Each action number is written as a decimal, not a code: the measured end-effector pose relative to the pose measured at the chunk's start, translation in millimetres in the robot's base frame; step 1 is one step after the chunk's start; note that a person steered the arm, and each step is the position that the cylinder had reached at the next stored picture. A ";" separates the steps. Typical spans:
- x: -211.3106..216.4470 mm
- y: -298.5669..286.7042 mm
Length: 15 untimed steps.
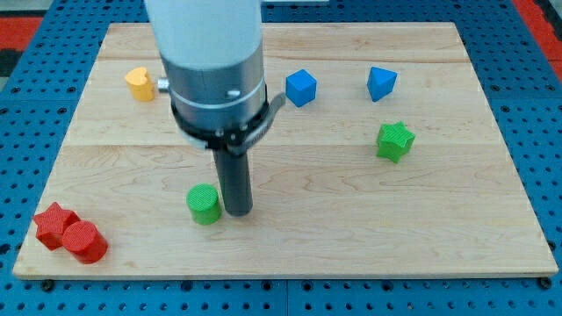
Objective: Move the green circle towards the red star
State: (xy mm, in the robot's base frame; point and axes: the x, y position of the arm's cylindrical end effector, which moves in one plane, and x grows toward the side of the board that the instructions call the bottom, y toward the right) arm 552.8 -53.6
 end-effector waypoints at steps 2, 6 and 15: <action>-8.5 -49.6; -42.9 -20.5; -64.5 -131.7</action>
State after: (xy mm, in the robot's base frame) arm 488.3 -185.3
